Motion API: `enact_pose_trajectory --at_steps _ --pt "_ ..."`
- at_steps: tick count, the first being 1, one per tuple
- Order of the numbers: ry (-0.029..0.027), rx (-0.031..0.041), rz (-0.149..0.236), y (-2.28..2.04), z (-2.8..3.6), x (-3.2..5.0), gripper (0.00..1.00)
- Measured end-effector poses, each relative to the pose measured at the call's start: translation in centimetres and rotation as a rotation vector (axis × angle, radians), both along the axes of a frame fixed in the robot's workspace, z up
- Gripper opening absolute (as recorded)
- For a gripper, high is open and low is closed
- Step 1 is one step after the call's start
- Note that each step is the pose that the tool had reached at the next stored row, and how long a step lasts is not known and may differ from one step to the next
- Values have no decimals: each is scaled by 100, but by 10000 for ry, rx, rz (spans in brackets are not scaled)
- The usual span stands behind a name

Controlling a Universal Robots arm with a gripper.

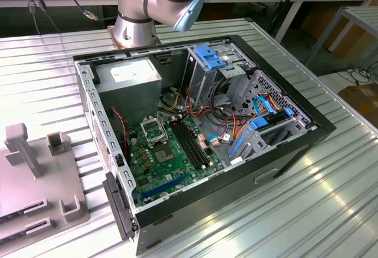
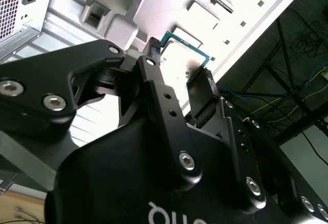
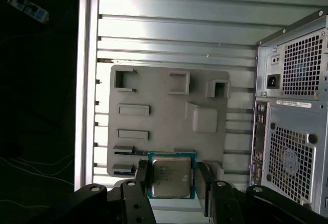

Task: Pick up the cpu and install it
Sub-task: 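Pick up the cpu and move it towards the insertion slot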

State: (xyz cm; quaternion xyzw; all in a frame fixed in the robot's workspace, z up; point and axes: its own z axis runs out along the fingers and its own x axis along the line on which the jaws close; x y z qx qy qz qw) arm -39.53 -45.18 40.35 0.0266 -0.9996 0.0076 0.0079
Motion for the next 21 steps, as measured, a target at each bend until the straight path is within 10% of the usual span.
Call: enact_pose_trajectory --at_steps 21 --pt "0 0 1 0 0 158 47"
